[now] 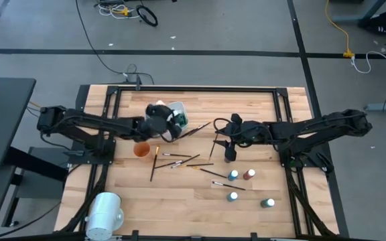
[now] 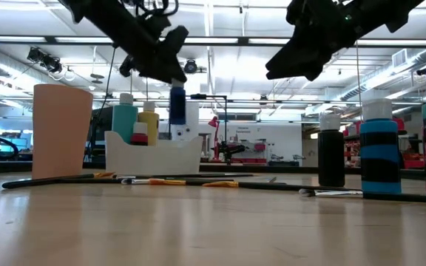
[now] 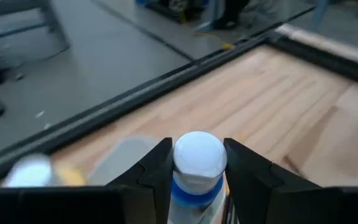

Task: Pick & Place Paint Supplies
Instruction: Put the top small blue paint bottle into the white bin

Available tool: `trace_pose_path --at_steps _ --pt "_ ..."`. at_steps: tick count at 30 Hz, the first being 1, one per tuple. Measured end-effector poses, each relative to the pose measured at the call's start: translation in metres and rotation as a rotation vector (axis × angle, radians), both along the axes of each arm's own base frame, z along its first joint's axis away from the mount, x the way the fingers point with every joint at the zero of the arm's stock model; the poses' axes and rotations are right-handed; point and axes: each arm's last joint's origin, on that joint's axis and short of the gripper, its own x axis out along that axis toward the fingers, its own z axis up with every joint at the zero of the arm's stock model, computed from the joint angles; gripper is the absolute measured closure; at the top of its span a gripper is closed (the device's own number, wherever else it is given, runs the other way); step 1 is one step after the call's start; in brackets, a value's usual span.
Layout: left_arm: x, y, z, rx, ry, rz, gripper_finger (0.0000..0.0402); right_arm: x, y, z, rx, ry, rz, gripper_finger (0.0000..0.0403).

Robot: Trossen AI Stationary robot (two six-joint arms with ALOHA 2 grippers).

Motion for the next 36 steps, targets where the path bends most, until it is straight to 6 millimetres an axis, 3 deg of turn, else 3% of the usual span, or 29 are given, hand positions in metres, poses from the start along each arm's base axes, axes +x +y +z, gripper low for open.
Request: trace_pose_path --at_steps 7,12,17,30,36 --pt "0.016 -0.013 -0.037 -0.034 0.018 0.101 0.0273 0.001 0.000 -0.003 -0.001 0.014 0.001 0.0207" --pt "0.020 -0.017 -0.052 -0.004 0.049 0.161 0.0273 0.002 0.001 -0.003 -0.021 0.020 0.048 0.0207" --pt "0.020 -0.021 -0.044 0.004 -0.008 0.175 0.0273 0.002 0.001 -0.002 -0.062 0.020 0.070 0.0207" --pt "0.004 -0.023 -0.059 -0.094 0.091 0.233 0.0273 0.004 0.001 0.003 -0.152 -0.021 0.112 0.0207" --pt "0.004 -0.024 -0.061 -0.105 0.152 0.177 0.0267 0.006 0.001 0.007 -0.197 -0.055 0.130 0.0207"
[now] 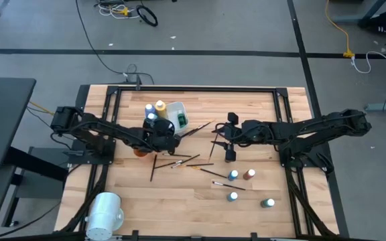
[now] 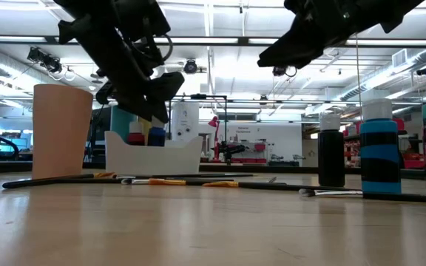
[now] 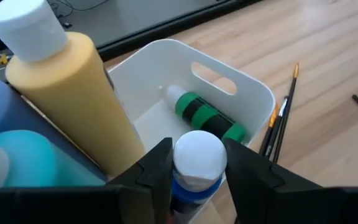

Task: Pick & Place Paint Supplies
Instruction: Put the top small blue paint bottle into the white bin

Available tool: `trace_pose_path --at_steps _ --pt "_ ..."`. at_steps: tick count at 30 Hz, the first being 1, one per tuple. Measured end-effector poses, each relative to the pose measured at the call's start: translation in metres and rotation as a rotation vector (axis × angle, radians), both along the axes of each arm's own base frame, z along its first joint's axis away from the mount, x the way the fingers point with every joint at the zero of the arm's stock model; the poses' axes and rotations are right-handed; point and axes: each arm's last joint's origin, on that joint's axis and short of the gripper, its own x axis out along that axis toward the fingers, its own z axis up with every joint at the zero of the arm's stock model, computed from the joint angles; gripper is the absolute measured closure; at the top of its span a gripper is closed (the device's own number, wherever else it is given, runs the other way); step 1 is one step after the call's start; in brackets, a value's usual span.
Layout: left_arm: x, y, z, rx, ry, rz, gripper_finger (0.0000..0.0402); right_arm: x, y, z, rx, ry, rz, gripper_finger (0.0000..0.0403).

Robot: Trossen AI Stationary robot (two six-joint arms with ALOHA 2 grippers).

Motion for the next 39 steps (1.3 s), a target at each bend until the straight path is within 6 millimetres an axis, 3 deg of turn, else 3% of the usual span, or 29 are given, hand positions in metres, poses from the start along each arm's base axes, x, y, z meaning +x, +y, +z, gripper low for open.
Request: trace_pose_path --at_steps 21,25,33,39 --pt "0.000 0.018 -0.002 -0.085 0.093 -0.061 0.0253 0.003 -0.002 0.007 -0.096 -0.062 0.030 0.0207" --pt "0.004 0.017 0.008 -0.076 0.132 -0.109 0.0253 0.003 -0.003 0.007 -0.095 -0.061 0.025 0.0207" --pt "0.014 0.017 0.047 -0.038 0.236 -0.138 0.0253 0.003 -0.003 0.007 -0.095 -0.060 0.025 0.0207" --pt "0.013 0.022 0.047 -0.096 0.196 -0.092 0.0253 0.003 -0.003 0.007 -0.095 -0.059 0.025 0.0207"
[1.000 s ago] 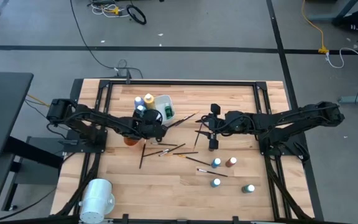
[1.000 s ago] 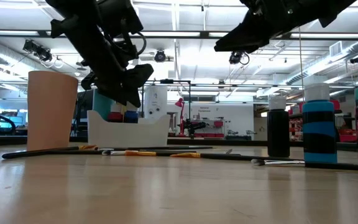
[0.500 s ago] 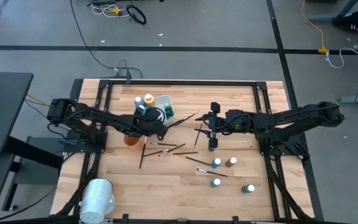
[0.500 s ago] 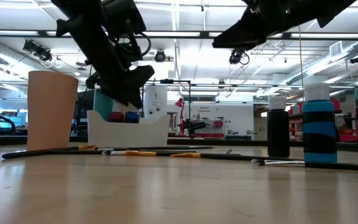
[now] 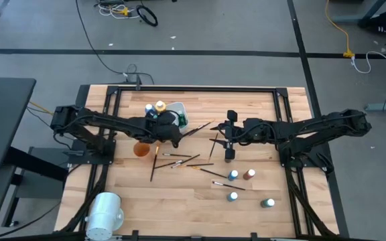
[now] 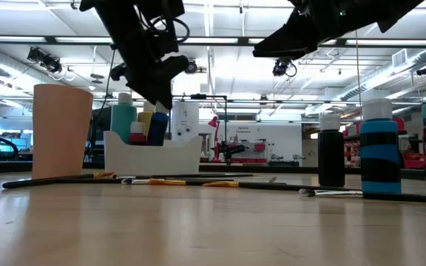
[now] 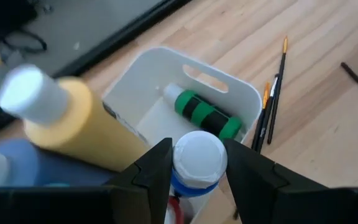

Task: Pick & Place Paint Supplies
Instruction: Put the top small blue paint bottle into the white bin, then put the black silver paint bottle into the white bin

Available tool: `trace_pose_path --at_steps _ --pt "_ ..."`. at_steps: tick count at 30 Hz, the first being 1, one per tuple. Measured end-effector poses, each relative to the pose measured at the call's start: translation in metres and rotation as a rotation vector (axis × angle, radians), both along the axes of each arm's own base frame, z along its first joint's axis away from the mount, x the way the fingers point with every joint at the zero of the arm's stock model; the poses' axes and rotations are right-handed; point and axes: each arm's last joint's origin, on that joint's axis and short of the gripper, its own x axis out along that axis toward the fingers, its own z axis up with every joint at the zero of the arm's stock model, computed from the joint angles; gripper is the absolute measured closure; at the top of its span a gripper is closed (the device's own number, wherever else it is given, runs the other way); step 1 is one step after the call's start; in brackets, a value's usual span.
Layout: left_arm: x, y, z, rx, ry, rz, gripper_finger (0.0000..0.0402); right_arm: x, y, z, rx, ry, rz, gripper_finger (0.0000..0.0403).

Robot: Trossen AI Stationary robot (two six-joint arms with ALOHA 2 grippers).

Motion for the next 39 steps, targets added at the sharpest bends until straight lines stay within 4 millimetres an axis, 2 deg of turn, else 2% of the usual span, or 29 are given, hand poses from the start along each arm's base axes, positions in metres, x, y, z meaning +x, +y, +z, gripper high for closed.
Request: trace_pose_path --at_steps 8,12,20,27,32,39 --pt "-0.018 0.007 -0.035 -0.069 0.016 0.140 0.0253 0.000 0.000 0.000 0.001 0.003 -0.001 0.0207" --pt "-0.022 0.009 -0.040 -0.057 0.022 0.150 0.0253 0.000 0.000 0.000 0.001 0.003 -0.001 0.0207" --pt "-0.012 0.009 -0.037 -0.018 0.011 0.036 0.0231 0.000 0.000 0.000 0.000 -0.002 -0.001 0.0207" --pt "-0.012 0.015 -0.037 -0.008 0.002 0.061 0.0202 0.000 0.000 0.000 0.000 -0.002 -0.001 0.0207" --pt "-0.012 0.016 -0.034 0.045 0.025 0.055 0.0202 0.000 0.000 0.000 0.000 -0.002 -0.001 0.0207" --pt "-0.003 0.017 -0.018 0.094 0.024 0.017 0.0204 0.000 0.000 0.000 -0.001 -0.003 -0.001 0.0207"
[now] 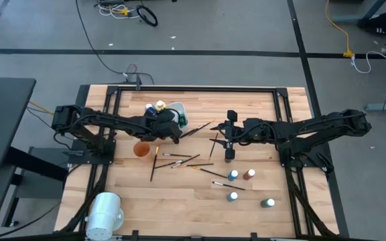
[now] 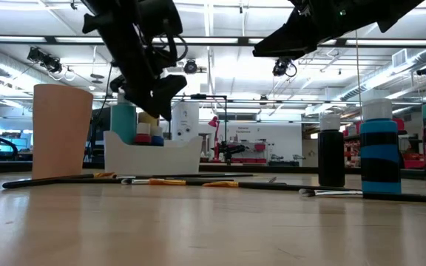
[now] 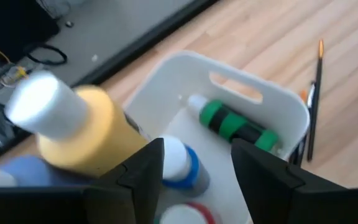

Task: Pick & Place Paint Supplies
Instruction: Put the black silver paint bottle into the white bin

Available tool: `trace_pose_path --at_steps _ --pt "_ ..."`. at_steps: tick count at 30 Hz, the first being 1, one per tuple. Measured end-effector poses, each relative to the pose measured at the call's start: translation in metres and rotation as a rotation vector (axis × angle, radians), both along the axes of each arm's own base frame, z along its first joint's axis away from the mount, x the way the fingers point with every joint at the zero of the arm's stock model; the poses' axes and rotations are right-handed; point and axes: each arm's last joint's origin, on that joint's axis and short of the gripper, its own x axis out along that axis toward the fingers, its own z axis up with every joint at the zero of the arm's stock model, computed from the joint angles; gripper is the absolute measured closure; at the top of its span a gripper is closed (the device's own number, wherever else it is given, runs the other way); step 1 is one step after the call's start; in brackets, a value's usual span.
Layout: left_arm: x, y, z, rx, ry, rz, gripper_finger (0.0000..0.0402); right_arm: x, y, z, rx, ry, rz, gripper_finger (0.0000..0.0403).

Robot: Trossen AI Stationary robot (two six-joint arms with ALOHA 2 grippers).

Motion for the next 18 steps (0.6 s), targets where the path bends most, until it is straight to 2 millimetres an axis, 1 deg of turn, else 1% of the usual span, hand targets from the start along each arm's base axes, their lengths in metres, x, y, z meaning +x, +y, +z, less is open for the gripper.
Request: trace_pose_path --at_steps 3,8,11,13,16,18 --pt "0.004 0.001 0.009 0.043 0.011 -0.015 0.0205 0.000 0.000 0.000 0.000 0.000 0.000 0.0207" --pt "0.015 -0.001 0.030 0.086 0.034 -0.106 0.0205 0.000 0.000 0.000 0.007 -0.002 -0.016 0.0207" --pt "0.021 -0.004 0.045 0.117 0.051 -0.172 0.0205 0.000 0.000 0.000 0.058 -0.008 -0.035 0.0207" --pt "0.024 -0.007 0.055 0.129 0.059 -0.225 0.0205 -0.001 0.000 -0.003 0.093 0.021 -0.019 0.0207" --pt "0.020 -0.011 0.066 0.148 0.062 -0.295 0.0205 -0.004 0.002 -0.011 0.139 0.107 0.036 0.0207" --pt "0.011 -0.013 0.073 0.154 0.038 -0.300 0.0205 -0.006 0.003 -0.015 0.187 0.155 0.027 0.0207"
